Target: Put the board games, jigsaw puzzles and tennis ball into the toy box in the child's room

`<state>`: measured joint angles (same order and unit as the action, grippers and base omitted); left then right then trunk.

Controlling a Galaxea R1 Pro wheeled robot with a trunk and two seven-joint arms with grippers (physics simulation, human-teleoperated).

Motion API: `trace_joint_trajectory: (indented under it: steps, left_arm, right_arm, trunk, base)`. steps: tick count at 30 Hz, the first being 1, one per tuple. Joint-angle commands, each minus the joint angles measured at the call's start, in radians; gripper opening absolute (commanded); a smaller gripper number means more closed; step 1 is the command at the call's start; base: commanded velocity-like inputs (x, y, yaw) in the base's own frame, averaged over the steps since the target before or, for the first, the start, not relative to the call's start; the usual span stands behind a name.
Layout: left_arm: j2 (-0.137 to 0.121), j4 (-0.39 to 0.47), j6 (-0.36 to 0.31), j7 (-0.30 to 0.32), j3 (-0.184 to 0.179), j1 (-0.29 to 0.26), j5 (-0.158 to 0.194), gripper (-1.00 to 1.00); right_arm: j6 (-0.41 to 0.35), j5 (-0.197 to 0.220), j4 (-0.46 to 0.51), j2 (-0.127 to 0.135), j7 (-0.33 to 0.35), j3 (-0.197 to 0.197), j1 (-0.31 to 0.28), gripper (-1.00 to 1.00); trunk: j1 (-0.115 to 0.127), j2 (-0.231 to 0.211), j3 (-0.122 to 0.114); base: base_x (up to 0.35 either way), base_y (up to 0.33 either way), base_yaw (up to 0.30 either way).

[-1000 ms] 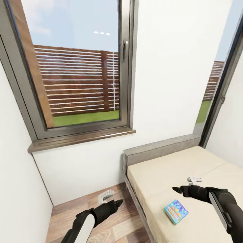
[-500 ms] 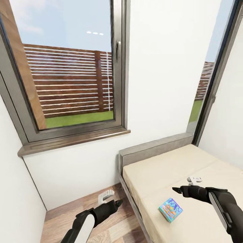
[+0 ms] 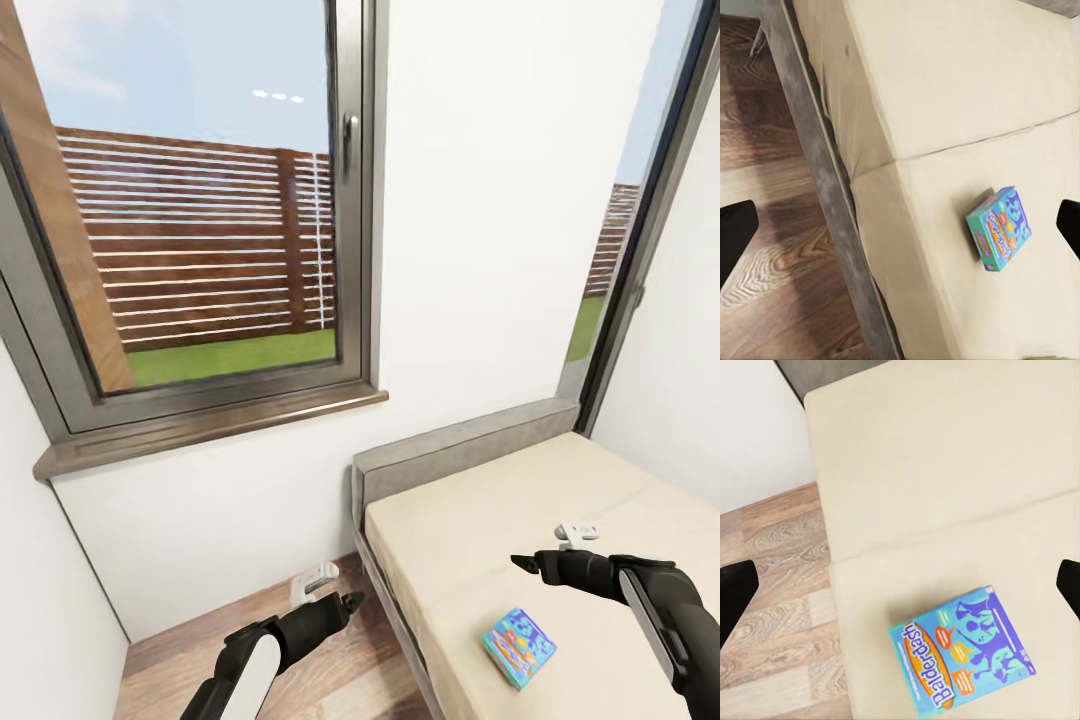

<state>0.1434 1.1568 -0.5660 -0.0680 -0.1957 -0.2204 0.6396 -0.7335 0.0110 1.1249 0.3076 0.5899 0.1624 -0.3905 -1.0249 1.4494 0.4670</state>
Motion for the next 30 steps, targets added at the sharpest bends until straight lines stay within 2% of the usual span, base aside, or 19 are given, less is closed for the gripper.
trace_joint_trajectory:
  steps: [1,22,30]
  left_arm:
    - [0.0,0.001,-0.004,-0.007,0.0,-0.001,0.01,1.0]
    - [0.0,0.001,-0.004,-0.007,0.001,-0.001,0.011,1.0]
    - [0.0,0.001,-0.005,-0.008,0.002,-0.001,0.012,1.0]
  right_arm:
    - [-0.006,0.001,0.0,0.0,0.004,0.002,-0.001,1.0]
    - [-0.007,-0.002,0.0,-0.001,0.001,0.002,-0.002,1.0]
    - [-0.007,-0.003,0.0,-0.002,0.001,0.002,-0.002,1.0]
  trunk:
    - [0.0,0.001,0.001]
    - [0.0,0.001,0.001]
    - [0.0,0.001,0.001]
  base:
    - [0.061,0.013,-0.004]
    - [0.017,0.005,-0.001]
    - [-0.019,0.114,0.0]
